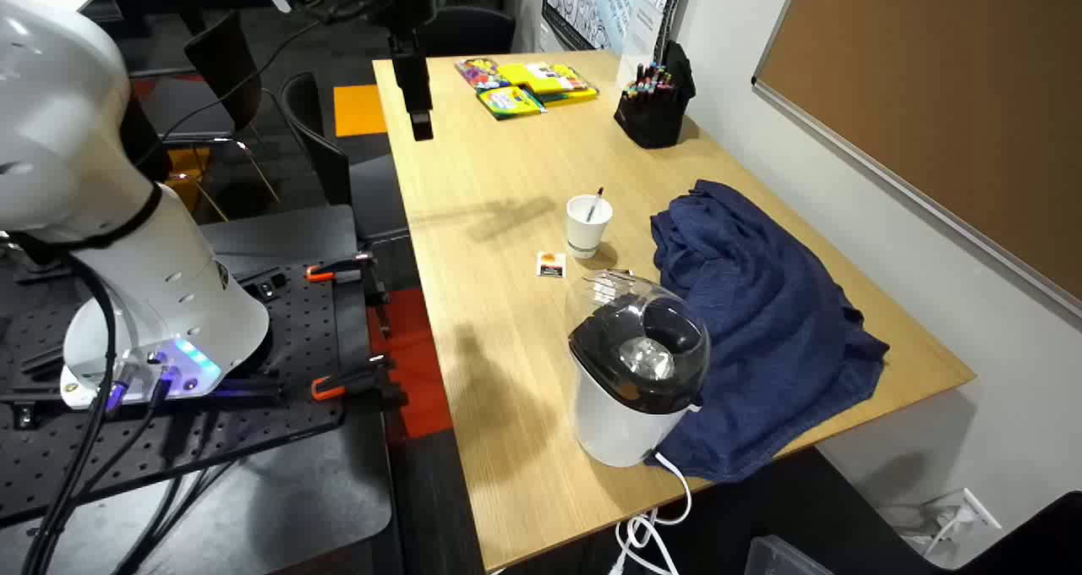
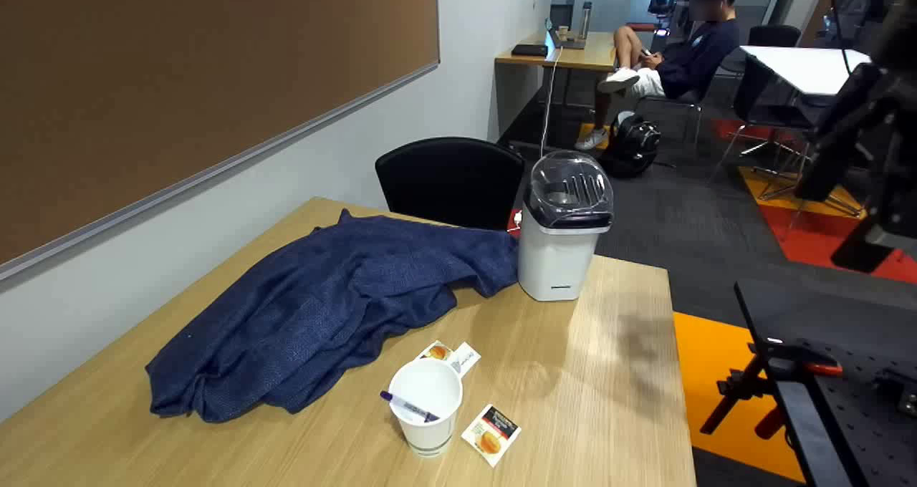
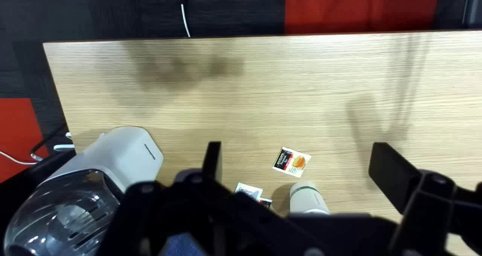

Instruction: Remove the pen from the cup and put it on the table

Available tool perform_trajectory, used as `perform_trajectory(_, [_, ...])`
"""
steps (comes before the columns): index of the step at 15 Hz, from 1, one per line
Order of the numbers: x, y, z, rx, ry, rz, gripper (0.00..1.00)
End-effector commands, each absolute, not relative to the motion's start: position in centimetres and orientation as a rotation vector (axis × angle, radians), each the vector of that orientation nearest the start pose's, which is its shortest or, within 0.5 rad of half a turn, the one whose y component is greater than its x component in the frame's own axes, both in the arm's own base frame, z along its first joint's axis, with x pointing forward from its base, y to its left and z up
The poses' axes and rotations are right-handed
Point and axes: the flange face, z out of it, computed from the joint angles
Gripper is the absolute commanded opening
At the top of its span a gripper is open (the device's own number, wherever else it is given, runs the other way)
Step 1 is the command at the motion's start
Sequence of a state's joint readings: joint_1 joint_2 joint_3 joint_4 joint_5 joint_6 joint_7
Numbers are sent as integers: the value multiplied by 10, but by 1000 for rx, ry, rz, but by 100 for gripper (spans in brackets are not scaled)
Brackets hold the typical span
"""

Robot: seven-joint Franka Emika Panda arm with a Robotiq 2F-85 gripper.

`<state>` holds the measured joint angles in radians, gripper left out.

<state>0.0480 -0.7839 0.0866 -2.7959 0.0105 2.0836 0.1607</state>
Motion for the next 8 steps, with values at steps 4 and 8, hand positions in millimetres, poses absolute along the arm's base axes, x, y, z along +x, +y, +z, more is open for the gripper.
perform_trajectory(4, [311,40,425,-3180,86,-120,100])
perform_trajectory(8, [314,41,426,-3171,60,-151,100])
